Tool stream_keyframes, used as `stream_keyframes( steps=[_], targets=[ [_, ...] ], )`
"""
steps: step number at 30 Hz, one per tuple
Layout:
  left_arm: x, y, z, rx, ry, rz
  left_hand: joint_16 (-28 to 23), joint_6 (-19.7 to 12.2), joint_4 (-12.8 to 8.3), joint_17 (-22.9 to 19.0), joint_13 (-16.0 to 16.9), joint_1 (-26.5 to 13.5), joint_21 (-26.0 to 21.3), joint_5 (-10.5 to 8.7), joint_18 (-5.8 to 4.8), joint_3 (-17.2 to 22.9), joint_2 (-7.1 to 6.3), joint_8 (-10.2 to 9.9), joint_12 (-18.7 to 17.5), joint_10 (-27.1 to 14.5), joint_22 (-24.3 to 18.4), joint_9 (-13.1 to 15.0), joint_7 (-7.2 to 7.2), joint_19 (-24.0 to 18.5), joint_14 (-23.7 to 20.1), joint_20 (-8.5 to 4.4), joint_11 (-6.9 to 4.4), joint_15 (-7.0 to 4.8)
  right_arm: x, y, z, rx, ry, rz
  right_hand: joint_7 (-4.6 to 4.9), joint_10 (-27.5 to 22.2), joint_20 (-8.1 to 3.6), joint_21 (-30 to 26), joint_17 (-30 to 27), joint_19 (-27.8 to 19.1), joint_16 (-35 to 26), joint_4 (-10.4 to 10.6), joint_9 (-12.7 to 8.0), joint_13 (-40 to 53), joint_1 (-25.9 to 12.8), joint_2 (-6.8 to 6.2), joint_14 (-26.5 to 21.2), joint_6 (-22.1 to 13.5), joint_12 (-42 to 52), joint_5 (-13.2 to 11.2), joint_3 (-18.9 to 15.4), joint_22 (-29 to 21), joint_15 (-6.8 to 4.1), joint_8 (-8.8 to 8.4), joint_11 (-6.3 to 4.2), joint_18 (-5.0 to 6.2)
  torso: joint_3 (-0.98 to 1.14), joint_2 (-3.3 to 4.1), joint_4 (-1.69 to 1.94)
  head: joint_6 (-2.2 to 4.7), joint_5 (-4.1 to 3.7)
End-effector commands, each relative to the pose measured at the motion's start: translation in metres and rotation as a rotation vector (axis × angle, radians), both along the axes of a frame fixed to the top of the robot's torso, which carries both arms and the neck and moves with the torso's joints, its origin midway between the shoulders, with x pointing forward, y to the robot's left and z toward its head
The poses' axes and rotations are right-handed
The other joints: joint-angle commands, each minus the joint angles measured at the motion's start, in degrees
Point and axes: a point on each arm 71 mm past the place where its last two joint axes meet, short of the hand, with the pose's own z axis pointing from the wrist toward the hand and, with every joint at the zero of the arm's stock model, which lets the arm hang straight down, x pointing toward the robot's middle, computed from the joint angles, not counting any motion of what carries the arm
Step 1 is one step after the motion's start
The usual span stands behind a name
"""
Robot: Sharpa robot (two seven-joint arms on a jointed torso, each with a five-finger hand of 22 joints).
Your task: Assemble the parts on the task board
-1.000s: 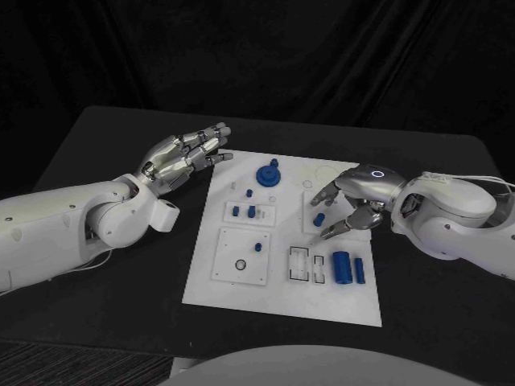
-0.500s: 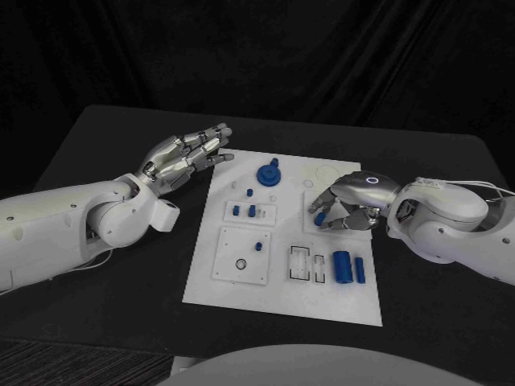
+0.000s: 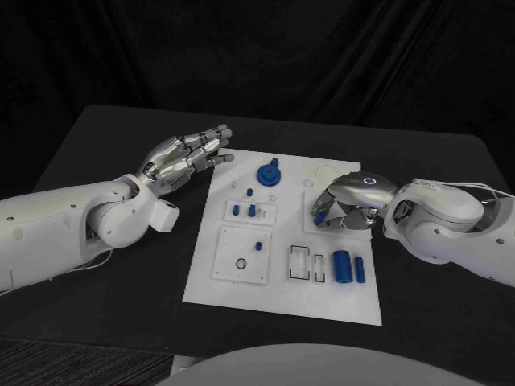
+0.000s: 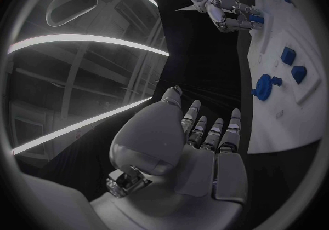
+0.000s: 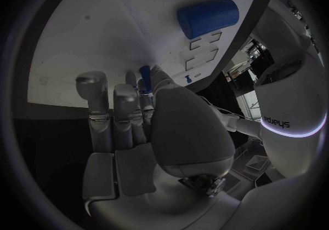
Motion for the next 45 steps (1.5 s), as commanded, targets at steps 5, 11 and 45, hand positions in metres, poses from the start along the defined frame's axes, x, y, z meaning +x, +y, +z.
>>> stream_keyframes(
  steps=[5, 11, 45],
  targets=[
    [-0.001, -0.003, -0.001, -0.015, 0.008, -0.017, 0.29, 0.64, -0.11, 0.05, 0.09, 0.37, -0.14, 0.48, -0.52, 0.57, 0.62, 0.40, 0.45, 0.03, -0.15, 0.12, 0.12, 0.47, 0.01, -0.12, 0.63, 0.45, -0.002, 0.002, 0.000, 0.030, -0.025, 0.008, 0.97, 1.53, -0.46, 0.09, -0.28, -0.09, -0.67, 0.27, 0.96, 0.09, 2.30, 0.26, -0.07, 3.79, -0.66, -0.81, 0.90, 6.00, -0.54, 1.45, -0.29, -0.23, -0.01, -0.01, -0.03, -0.04, 0.23],
    [-0.001, -0.004, -0.002, -0.014, 0.013, -0.022, 0.36, 0.95, -0.47, 0.05, 0.10, 0.86, -0.14, 0.83, -0.73, 0.97, 0.68, 0.50, 0.56, 0.14, -0.33, 0.14, 0.25, 0.60, 0.00, -0.12, 0.80, 0.55, -0.003, 0.003, 0.002, 0.053, -0.044, 0.015, 1.91, 2.89, -0.73, -0.26, -0.45, -0.32, -0.98, 0.03, 1.80, 0.10, 4.94, 0.65, -0.08, 6.53, -0.94, -1.43, 1.92, 5.93, -0.88, 2.36, -0.76, -0.16, -0.01, 0.01, -0.02, -0.11, 0.28],
    [0.001, -0.007, -0.007, 0.001, 0.021, -0.006, 0.08, 2.62, -2.08, -0.09, 0.20, 1.77, -0.33, 3.11, -1.56, 2.41, 0.27, 1.01, 1.23, 0.75, -1.61, 0.30, 1.17, 0.81, -0.92, -0.19, 2.00, -0.83, -0.036, 0.076, 0.056, 0.229, 0.035, 0.205, 2.20, 6.02, -1.43, 1.76, 0.01, -0.18, -0.83, -1.13, 3.51, -0.07, 9.50, 1.13, 0.46, 9.84, -2.40, 0.67, 3.51, 6.29, -1.51, 2.93, -1.40, -0.42, -0.05, -0.08, 0.02, 0.32, -0.58]
  ],
)
